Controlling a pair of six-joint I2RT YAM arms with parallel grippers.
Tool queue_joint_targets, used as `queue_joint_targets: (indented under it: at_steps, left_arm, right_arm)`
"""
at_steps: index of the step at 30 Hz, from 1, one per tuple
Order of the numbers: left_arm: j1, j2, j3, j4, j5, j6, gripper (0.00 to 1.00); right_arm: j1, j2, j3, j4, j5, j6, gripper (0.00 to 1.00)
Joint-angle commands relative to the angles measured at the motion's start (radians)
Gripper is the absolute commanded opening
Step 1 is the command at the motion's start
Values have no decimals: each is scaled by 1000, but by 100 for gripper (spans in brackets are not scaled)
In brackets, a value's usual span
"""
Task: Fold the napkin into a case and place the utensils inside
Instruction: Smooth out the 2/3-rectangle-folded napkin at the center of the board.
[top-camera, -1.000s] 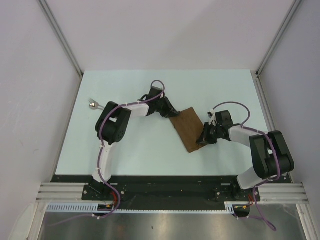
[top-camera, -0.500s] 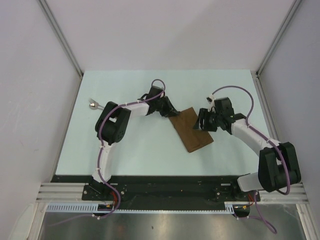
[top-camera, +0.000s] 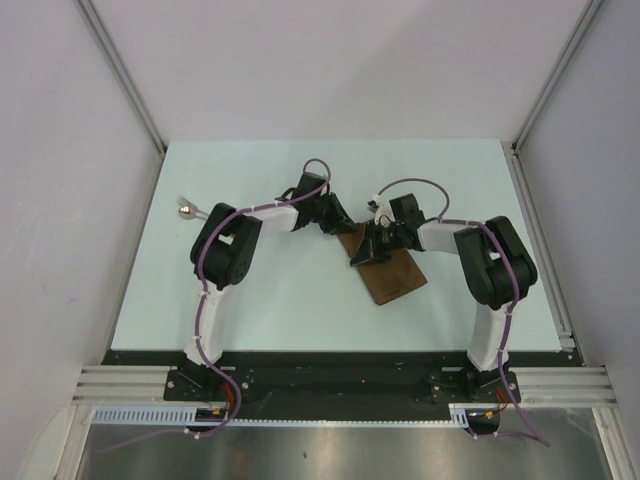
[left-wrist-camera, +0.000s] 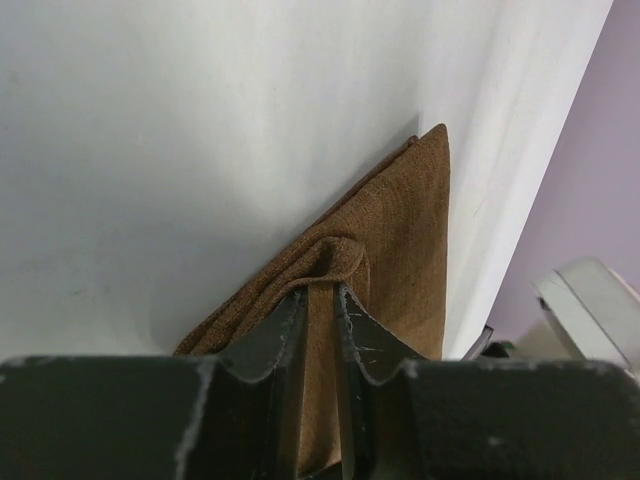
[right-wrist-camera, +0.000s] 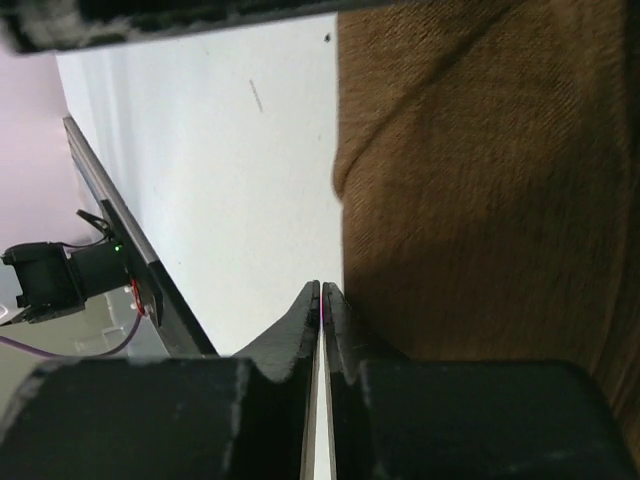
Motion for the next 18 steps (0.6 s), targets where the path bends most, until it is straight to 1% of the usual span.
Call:
queue_joint_targets:
  at_steps: [1,5,6,7,10,14,18]
  left_arm:
    - [7,5,-23,25,0,-7,19]
    - [10,9,-46,66,-7,-19,17]
    - [10,12,-49,71,-7,-20,16]
    - [11,12,-52,71,-7,-20,16]
    - [14,19,-64,80,-7,-16,15]
    - [17,23,-69,81,-5,-15,14]
    - [22,23,-70,78,-8,-7,14]
  right_arm:
    - [-26,54,7,145,-116,33,7]
    - [-41,63,-67,165,-124,21,6]
    - [-44,55,-88,177,-127,24,6]
    - [-47,34,-143,192,-128,27,6]
    - [-52,11,-203,205,-124,18,6]
    - [-58,-54,-320,238,-124,30,6]
    - [-60,-136,-374,214,-119,24,7]
